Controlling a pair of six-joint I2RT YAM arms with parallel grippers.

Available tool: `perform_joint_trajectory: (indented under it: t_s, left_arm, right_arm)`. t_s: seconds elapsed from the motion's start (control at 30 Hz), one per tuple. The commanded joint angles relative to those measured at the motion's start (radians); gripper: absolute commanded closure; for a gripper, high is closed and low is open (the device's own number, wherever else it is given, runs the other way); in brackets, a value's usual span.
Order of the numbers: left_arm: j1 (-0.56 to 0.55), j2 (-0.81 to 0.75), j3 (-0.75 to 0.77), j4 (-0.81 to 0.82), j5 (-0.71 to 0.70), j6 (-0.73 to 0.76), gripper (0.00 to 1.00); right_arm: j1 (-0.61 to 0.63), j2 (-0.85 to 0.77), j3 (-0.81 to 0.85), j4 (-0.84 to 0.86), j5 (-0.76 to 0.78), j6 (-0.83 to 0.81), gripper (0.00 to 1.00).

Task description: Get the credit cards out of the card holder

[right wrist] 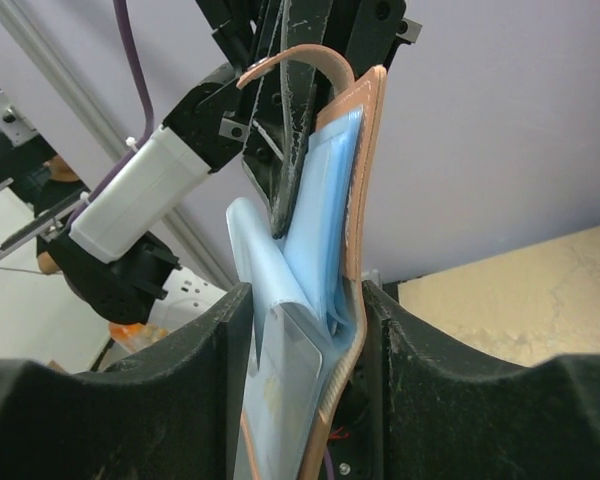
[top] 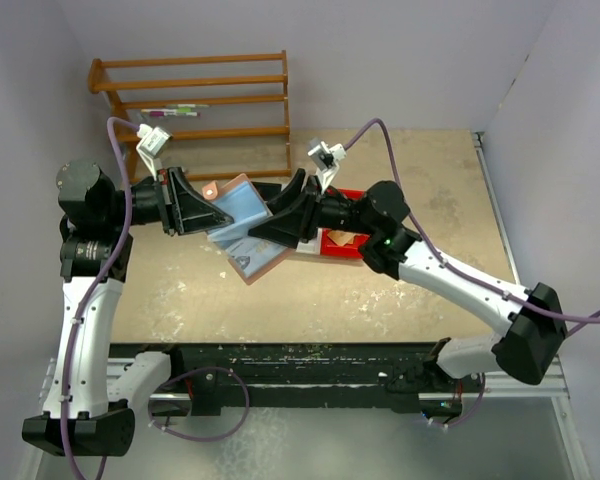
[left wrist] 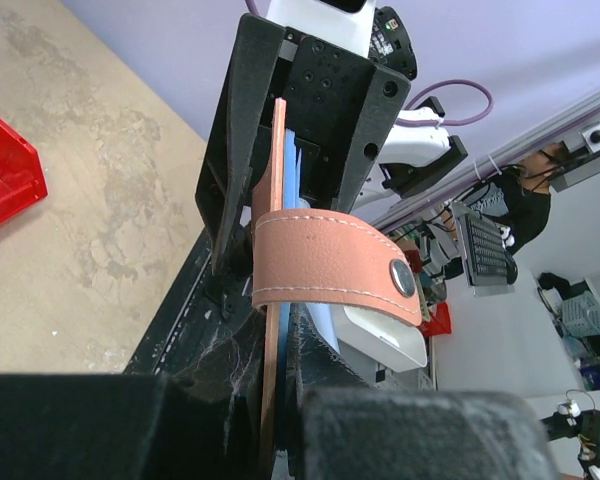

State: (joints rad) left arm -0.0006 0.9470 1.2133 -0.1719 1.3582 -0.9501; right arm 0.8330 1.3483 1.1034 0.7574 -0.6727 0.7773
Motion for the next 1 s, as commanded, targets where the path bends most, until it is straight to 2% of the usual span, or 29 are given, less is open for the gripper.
perform_joint_trajectory:
  t_s: [0.0, 0.13, 0.37, 0.5, 0.57, 0.63, 0.7, 0.87, 0.97]
  left_arm:
    - [0.002, -0.021, 0.017, 0.031, 0.015, 0.017, 0.92]
    - [0.002, -0.025, 0.012, -0.024, 0.015, 0.073, 0.92]
    - [0.002, -0.018, 0.004, -0.219, 0.015, 0.285, 0.88]
    - [0.002, -0.014, 0.005, -0.251, 0.018, 0.325, 0.85]
    - [0.002, -0.013, 0.01, -0.254, 0.021, 0.336, 0.78]
    - [0.003, -0.007, 0.024, -0.273, 0.024, 0.362, 0.67]
    - [0.002, 0.008, 0.064, -0.349, 0.018, 0.442, 0.56]
    - [0.002, 0.061, 0.255, -0.65, -0.067, 0.776, 0.4]
    - [0.002, 0.06, 0.32, -0.713, -0.139, 0.856, 0.33]
  right_arm:
    - [0.009, 0.004, 0.063, 0.079, -0.022, 0.049, 0.54]
    - [0.013, 0.015, 0.071, 0.104, -0.036, 0.094, 0.58]
    - [0.023, 0.033, 0.07, 0.158, -0.046, 0.175, 0.65]
    - [0.039, 0.044, 0.068, 0.157, -0.048, 0.192, 0.84]
    - [0.044, 0.047, 0.065, 0.157, -0.048, 0.198, 0.93]
    - [0.046, 0.046, 0.062, 0.152, -0.048, 0.203, 1.0]
    - [0.046, 0.035, 0.057, 0.125, -0.04, 0.201, 1.0]
    - [0.046, -0.014, 0.053, 0.01, 0.008, 0.149, 1.0]
    - [0.046, -0.038, 0.064, -0.091, 0.047, 0.095, 1.0]
